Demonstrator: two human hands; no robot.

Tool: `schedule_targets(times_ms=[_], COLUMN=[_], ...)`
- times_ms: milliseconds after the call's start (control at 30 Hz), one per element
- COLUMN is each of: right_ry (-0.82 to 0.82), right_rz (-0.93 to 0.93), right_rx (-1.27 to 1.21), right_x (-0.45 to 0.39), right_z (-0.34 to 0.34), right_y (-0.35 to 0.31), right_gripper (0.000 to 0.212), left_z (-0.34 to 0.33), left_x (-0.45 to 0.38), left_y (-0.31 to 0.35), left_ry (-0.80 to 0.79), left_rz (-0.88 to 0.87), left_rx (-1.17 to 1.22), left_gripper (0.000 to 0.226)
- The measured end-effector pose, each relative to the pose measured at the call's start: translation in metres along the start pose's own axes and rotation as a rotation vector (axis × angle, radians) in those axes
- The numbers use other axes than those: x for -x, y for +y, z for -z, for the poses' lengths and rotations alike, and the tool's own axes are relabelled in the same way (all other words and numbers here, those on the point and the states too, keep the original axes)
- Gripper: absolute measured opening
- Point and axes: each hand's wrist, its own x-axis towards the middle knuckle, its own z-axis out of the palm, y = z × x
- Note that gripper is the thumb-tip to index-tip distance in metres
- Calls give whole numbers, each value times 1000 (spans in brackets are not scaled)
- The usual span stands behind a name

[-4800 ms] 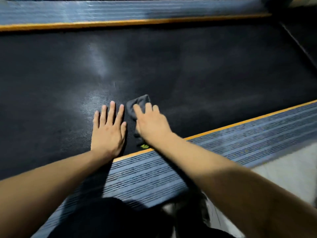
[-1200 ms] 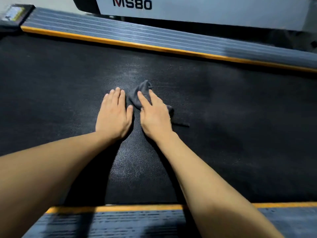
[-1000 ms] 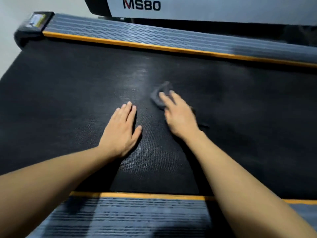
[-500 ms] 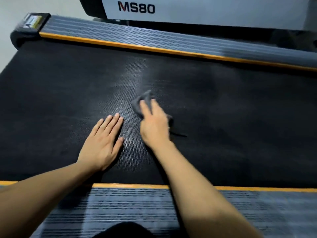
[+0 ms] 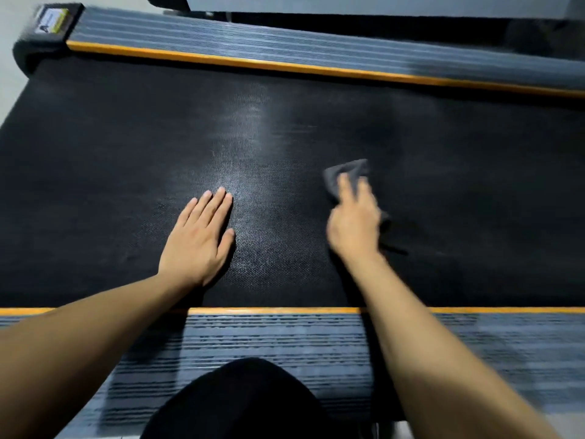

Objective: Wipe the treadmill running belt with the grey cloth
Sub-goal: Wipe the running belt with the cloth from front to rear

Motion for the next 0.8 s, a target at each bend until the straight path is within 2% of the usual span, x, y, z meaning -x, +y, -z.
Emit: schedule_targets(times_ms=[133,200,233,267,367,433,500,533,600,733,800], right_ry=[-220,-288,-270,-239,-109,-85,-68,-40,-48,-254,-312], right_rz=[315,370,370,342,104,-94,-234,-225,-87,202,278], right_rx=[-126,-108,-70,-17,150,91,-13,-17,-66,-191,-178], right_x=[49,54,49,44,33,33,37,41,53,88,90], right_z=[-27,-22,-16,-13,8,29,38,37,21,-8,-7], right_y=[-98,-101,-90,-68,20,64,67,53,8,-89,-100], right_gripper=[69,68,68,68,67,62,63,62,63,61,63], left_z=[-2,-2,-1,-1,1,1,2,2,3,5,6], left_x=[-2,-1,-1,-1,-1,0,-1,-1,0,0,1], left_y=[-5,-6,-6,-5,-4,-3,-2,-2,-1,-2,-4], left_ry=[6,10,14,17,20,18,13,10,4,-6,-6], left_rz=[10,10,5,4,13,18,19,21,29,22,21], left_rx=[45,49,52,57,57,54,58,63,67,89,88], left_gripper=[67,66,66,65,64,64,64,64,64,63,63])
